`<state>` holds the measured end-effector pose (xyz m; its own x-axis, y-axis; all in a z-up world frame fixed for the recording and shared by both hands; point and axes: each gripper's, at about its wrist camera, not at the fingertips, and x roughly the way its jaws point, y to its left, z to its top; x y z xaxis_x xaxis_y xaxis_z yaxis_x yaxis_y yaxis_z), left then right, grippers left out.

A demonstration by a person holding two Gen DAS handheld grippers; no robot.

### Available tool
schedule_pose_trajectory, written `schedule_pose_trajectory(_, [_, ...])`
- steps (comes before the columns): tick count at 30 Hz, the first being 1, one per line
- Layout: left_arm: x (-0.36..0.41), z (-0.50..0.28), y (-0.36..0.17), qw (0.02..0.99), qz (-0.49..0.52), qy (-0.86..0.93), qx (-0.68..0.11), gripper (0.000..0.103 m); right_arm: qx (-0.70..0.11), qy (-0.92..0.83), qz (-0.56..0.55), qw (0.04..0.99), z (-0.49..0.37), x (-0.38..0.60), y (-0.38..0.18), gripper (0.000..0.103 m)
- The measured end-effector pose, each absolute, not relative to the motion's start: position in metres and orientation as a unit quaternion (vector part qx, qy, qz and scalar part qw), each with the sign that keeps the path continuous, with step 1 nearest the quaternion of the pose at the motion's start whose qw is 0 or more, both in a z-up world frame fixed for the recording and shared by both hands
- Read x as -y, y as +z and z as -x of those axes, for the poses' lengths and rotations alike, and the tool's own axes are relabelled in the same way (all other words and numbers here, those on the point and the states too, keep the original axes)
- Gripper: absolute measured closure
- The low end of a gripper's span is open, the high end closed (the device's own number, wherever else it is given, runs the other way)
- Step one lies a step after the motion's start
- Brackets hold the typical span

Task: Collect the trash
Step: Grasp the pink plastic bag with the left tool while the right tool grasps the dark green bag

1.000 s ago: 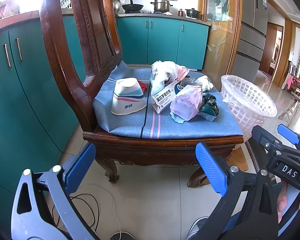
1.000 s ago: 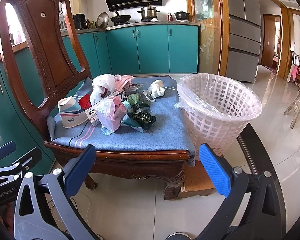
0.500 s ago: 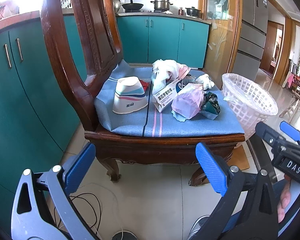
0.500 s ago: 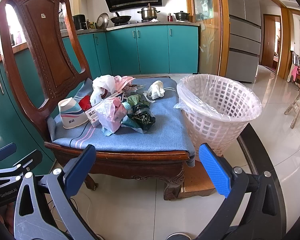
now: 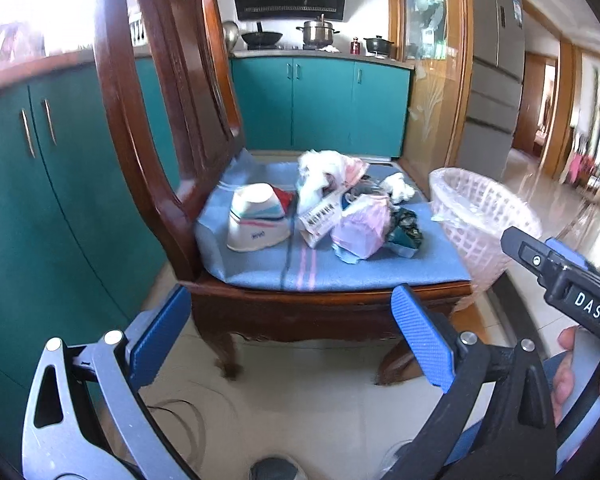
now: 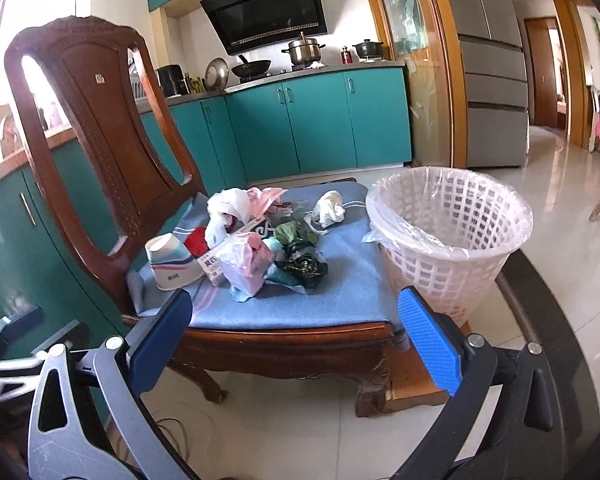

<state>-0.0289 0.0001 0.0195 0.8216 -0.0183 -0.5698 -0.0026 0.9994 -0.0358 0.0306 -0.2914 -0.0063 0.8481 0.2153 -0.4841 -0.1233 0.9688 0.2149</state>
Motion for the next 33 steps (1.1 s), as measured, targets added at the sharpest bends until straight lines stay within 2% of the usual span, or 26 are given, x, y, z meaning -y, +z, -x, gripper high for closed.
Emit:
schedule_pose_trajectory(3, [-0.006, 0.031, 0.022, 0.955, 0.059, -0.009, -0.29, 0.003, -0.244, 0.086, -0.08, 0.963, -0.025, 0.291, -0.002, 0.003])
schedule_pose_trajectory(8, [-0.001, 0.033, 0.034, 0.966, 0.014, 0.03, -0.255, 0.003, -0.229, 0.073, -0.081, 0.967, -0.025, 0.303, 0.0, 0.003])
schedule_pose_trajectory(15, [0.002, 0.026, 0.025, 0.976, 0.028, 0.009, -0.216, 0.003, -0.208, 0.051, -0.086, 0.973, -0.022, 0.319, -0.004, 0.003])
schedule_pose_trajectory(18, [0.006, 0.003, 0.004, 0.966, 0.042, -0.009, -0.256, 0.003, -0.229, 0.064, -0.057, 0.97, -0.022, 0.313, 0.004, 0.003])
schedule_pose_trajectory(20, [0.009, -0.004, 0.002, 0.966, 0.033, -0.004, -0.256, 0.003, -0.233, 0.074, -0.026, 0.969, -0.019, 0.309, 0.014, 0.003])
schedule_pose_trajectory(25, [0.016, -0.007, 0.005, 0.965, 0.009, -0.016, -0.262, 0.003, -0.203, 0.071, 0.068, 0.974, -0.019, 0.305, 0.021, 0.003])
schedule_pose_trajectory(33, [0.012, -0.014, 0.006, 0.959, 0.014, -0.031, -0.281, 0.003, -0.283, 0.136, 0.061, 0.947, -0.089, 0.293, -0.013, 0.003])
